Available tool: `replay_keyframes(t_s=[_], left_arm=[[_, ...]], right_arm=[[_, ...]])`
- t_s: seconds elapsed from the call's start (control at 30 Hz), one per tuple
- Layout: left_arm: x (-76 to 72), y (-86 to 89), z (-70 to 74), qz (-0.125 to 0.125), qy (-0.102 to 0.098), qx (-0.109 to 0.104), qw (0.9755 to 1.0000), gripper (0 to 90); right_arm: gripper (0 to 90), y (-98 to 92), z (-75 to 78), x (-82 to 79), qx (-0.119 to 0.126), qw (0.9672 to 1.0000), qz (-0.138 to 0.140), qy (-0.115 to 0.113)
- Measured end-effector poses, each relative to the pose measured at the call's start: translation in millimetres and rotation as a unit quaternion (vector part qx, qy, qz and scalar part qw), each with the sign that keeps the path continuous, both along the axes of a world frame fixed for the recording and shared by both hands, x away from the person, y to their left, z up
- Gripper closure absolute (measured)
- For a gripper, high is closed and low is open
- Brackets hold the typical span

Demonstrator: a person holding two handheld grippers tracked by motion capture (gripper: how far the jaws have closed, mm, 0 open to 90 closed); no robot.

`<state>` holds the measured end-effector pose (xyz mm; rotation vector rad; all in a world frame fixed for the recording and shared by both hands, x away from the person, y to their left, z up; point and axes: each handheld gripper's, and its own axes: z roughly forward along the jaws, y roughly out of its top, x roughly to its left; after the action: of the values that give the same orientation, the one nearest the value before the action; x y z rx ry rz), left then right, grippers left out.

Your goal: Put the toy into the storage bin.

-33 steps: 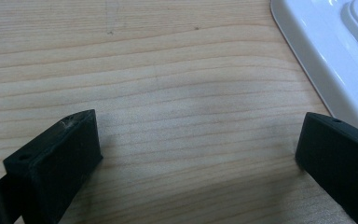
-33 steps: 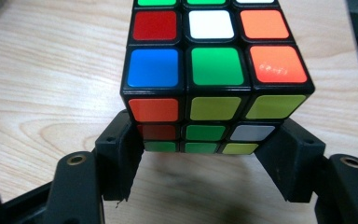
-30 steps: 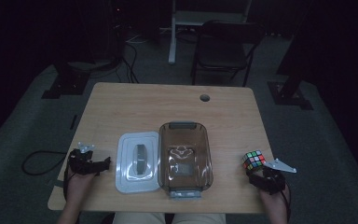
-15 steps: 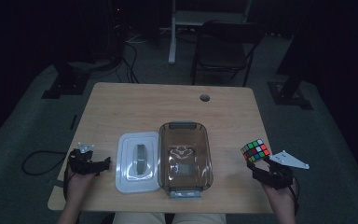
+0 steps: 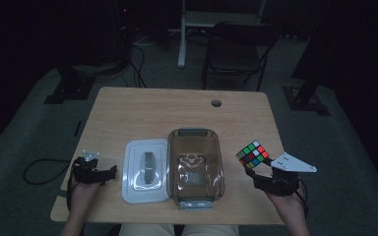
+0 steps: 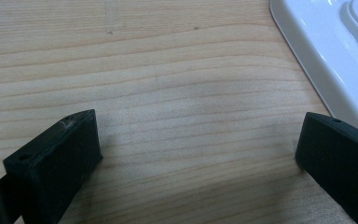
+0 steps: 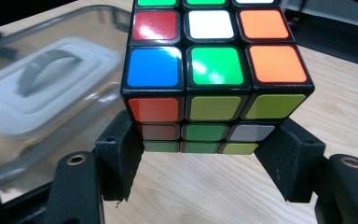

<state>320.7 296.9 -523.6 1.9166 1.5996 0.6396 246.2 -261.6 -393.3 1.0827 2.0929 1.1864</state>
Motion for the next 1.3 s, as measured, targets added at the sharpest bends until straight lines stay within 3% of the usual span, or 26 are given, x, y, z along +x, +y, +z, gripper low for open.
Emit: replay_keyframes(t_s=[0.17,0.23,0.4,0.6,0.87,1.1,1.3], left_arm=[[0.0,0.0,0.0,0.0,0.0,0.0,1.0,0.6],[0.0,0.0,0.0,0.0,0.0,0.0,1.0,0.6],[0.0,0.0,0.0,0.0,0.0,0.0,1.0,0.6],[0.0,0.0,0.0,0.0,0.0,0.0,1.0,0.6],[0.0,0.1,0.0,-0.001,0.0,0.0,1.0,0.6],[0.0,0.0,-0.1,0.0,0.0,0.0,1.0,0.6],[0.0,0.0,-0.1,0.0,0.0,0.0,1.0,0.6]], right_arm=[[34.4,9.8,8.8,-1.9,0.008,0.9995,0.03,-0.005],[34.4,18.0,16.9,-3.9,0.011,0.9984,0.055,-0.01],[34.4,33.3,24.5,-2.9,-0.001,0.9951,0.099,-0.004],[34.4,46.5,28.0,6.8,-0.019,0.9871,0.158,0.018],[34.4,63.6,30.6,14.0,-0.042,0.9766,0.208,0.032],[34.4,77.9,40.5,19.2,-0.074,0.9597,0.268,0.042],[34.4,99.4,37.5,23.8,-0.131,0.9371,0.317,0.067]])
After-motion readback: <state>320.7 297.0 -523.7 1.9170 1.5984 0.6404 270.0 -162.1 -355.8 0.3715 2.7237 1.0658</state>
